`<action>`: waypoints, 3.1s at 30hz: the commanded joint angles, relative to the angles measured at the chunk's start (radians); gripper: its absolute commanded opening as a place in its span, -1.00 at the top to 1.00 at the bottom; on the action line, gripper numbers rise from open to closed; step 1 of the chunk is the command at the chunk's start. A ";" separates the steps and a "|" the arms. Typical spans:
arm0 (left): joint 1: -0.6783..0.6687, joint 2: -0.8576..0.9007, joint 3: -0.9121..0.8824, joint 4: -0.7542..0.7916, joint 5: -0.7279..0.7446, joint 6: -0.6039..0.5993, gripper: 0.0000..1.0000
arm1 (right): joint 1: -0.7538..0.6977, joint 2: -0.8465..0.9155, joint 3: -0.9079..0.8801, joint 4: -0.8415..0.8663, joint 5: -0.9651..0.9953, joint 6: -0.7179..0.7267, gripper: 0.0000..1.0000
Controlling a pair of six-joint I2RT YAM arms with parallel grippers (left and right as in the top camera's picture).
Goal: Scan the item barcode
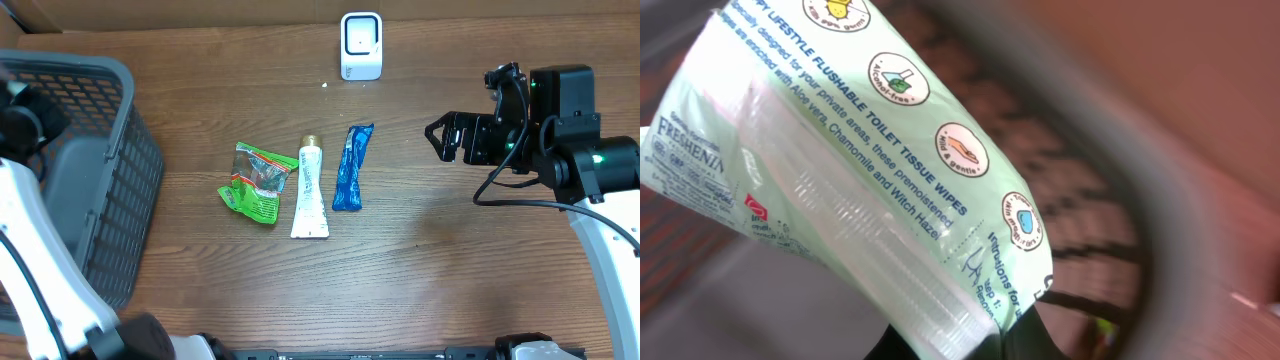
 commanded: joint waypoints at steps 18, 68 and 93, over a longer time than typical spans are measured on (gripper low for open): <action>-1.007 0.160 0.009 0.074 0.067 -0.009 0.92 | -0.414 0.001 0.099 -0.013 -0.039 0.109 -0.87; -0.954 0.444 0.367 -0.340 -0.096 -0.013 -0.46 | -0.450 0.001 0.098 -0.106 -0.035 0.101 -0.98; -0.392 0.403 0.367 -0.518 -0.121 0.203 -0.42 | -0.450 0.001 0.098 -0.102 -0.035 0.101 -1.00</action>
